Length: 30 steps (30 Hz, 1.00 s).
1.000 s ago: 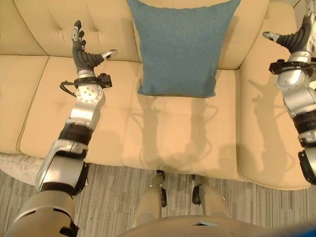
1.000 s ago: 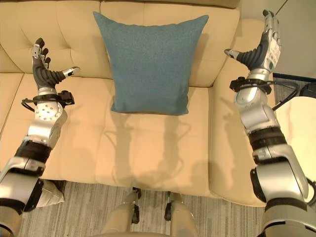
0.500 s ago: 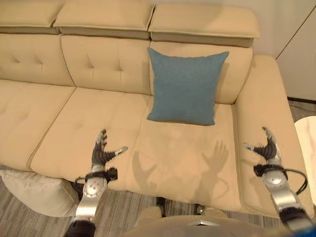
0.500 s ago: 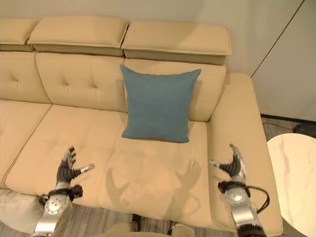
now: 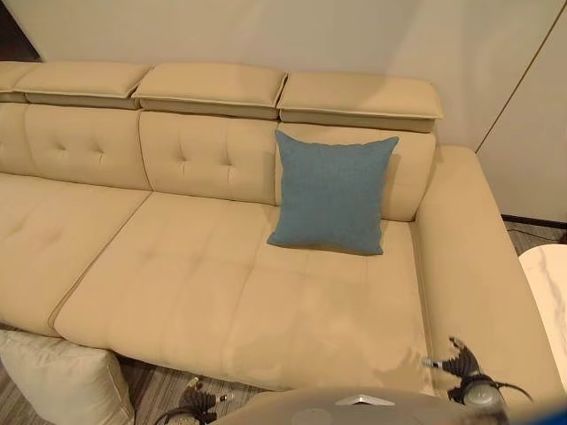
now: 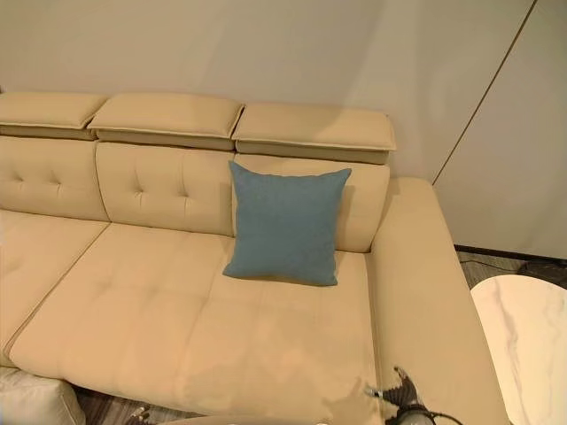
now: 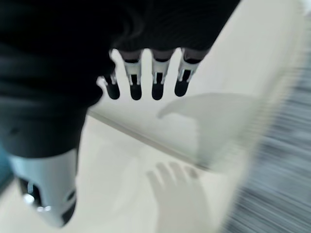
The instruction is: Pick up all the scattered cushions and arrange them neatly on the sofa.
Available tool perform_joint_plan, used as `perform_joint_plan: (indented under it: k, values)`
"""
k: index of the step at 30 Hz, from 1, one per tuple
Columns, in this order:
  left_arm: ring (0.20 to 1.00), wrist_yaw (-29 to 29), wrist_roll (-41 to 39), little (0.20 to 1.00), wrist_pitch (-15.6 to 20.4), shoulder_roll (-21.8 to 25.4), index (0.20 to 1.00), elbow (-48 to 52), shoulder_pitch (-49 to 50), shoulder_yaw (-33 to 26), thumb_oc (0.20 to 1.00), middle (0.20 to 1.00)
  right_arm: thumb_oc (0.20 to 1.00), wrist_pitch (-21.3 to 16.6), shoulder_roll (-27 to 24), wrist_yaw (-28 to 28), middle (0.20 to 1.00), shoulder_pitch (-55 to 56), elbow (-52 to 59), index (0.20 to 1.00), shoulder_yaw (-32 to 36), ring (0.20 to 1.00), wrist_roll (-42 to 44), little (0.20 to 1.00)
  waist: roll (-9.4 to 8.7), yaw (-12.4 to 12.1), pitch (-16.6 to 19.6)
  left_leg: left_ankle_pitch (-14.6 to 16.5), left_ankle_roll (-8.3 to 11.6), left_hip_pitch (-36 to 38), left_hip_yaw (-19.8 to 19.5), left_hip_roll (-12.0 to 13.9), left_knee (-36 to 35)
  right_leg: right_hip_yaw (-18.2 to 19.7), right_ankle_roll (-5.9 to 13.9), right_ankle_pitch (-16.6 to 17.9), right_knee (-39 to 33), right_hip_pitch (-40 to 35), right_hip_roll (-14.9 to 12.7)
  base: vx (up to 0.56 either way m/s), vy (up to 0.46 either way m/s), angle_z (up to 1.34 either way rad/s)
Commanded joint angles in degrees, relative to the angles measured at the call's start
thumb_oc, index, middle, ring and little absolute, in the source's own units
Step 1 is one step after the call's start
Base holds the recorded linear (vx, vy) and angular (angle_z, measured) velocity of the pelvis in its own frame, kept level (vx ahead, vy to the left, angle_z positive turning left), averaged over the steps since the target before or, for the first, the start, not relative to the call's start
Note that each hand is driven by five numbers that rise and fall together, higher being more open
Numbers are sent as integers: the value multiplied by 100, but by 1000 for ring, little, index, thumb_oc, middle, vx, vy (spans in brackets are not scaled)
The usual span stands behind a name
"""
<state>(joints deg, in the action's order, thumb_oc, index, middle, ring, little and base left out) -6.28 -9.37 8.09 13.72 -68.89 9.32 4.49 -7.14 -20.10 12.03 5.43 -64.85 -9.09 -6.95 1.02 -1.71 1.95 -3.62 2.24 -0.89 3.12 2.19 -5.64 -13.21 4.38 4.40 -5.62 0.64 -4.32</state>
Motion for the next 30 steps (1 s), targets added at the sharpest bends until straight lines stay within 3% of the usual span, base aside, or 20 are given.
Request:
perform_joint_plan:
  k: [1,6,9,10,12,15,16,19,20,22,24,26,28,29,30]
  values:
    - [1000,4,353,1000,61,-16,1000,-29,-355,-130,1000,1000,1000,-21,181,16,1000,-350,31,1000,-93,1000,130,1000,-211,-186,-200,385,152,262,203,-120,64,-98,611,-225,62,-89,-302,-65,95,-8]
    - [1000,-33,551,1000,0,-50,1000,-201,-437,-77,1000,1000,1000,122,284,40,1000,-455,-366,1000,-131,1000,78,1000,-236,-274,-315,384,67,192,143,-240,64,-78,650,-66,77,19,-404,-89,61,-3]
    - [1000,-22,574,1000,-29,16,1000,-226,-505,-19,1000,1000,1000,200,209,-4,1000,-604,-439,1000,-152,1000,117,1000,-246,-298,-465,346,-4,148,84,-280,64,-38,627,-131,572,281,-469,-194,42,0]
    - [1000,-102,546,1000,-41,127,1000,-113,-724,156,1000,1000,1000,214,193,-23,1000,-759,-401,1000,-173,1000,273,1000,-202,-270,-642,172,-56,-100,-119,-262,77,409,519,-533,1406,578,-215,-272,17,10]
    - [1000,-123,542,1000,-36,138,1000,-107,-784,183,1000,1000,1000,197,203,2,1000,-774,-398,1000,-142,1000,370,1000,-208,-259,-631,113,-54,-229,-228,-278,95,622,500,-683,1534,544,-67,-208,-68,58]
    - [1000,-215,411,1000,-17,144,1000,-91,-905,231,1000,1000,1000,152,168,24,1000,-787,-382,1000,-107,1000,548,1000,-404,-335,-519,-165,144,-748,-514,-268,163,821,328,-889,810,54,169,-168,-291,131]
    - [1000,-236,354,1000,-11,136,1000,-72,-985,251,1000,1000,1000,141,112,54,1000,-809,-374,1000,-70,1000,588,1000,-419,-330,-560,-259,234,-917,-655,-264,203,906,294,-855,571,18,291,-209,-298,67]
    - [1000,-250,283,1000,5,96,1000,-75,-1076,293,1000,1000,1000,111,-19,77,1000,-834,-416,1000,-7,1000,703,1000,-387,-289,-747,-421,355,-1343,-780,-252,474,701,264,-727,302,-24,391,-255,-181,131]
    - [1000,-265,277,1000,9,90,1000,-71,-1102,315,1000,1000,1000,123,-61,78,1000,-846,-446,1000,-24,1000,678,1000,-407,-258,-790,-368,325,-1437,-646,-245,625,601,255,-670,286,3,354,-248,-79,121]
    - [1000,-251,359,1000,-14,64,1000,-115,-1040,280,1000,1000,1000,144,-82,42,1000,-782,-540,1000,-11,1000,662,1000,-517,-204,-755,33,183,-1319,-312,-165,1001,346,228,-533,195,45,238,-248,-59,118]
    - [1000,-259,380,1000,-23,20,1000,-164,-975,228,1000,1000,1000,135,-17,32,1000,-742,-606,1000,49,1000,674,1000,-564,-98,-707,267,182,-1013,-113,-103,1054,95,242,-422,127,83,137,-148,30,118]
    - [1000,-241,411,1000,-31,7,1000,-137,-984,306,1000,1000,1000,166,45,23,1000,-709,-716,1000,20,1000,642,1000,-556,-38,-612,192,216,-846,50,-72,800,-108,285,-359,74,119,117,-77,86,85]
    - [1000,-267,420,1000,-30,25,1000,-70,-1122,375,1000,1000,1000,184,60,33,1000,-714,-676,1000,45,1000,718,1000,-641,63,-700,321,201,-996,498,19,1181,-232,280,-320,78,172,3,-182,102,98]
    - [1000,-246,425,1000,-12,22,1000,-29,-1170,394,1000,1000,1000,178,62,35,1000,-757,-683,1000,43,1000,765,1000,-737,75,-811,674,156,-955,625,128,1623,-347,286,-233,90,172,-141,-191,146,77]
    - [1000,-232,415,1000,-7,19,1000,-47,-1169,384,1000,1000,1000,176,75,19,1000,-769,-697,1000,49,1000,771,1000,-757,97,-817,759,177,-863,567,148,1646,-408,288,-220,101,143,-183,-143,116,55]
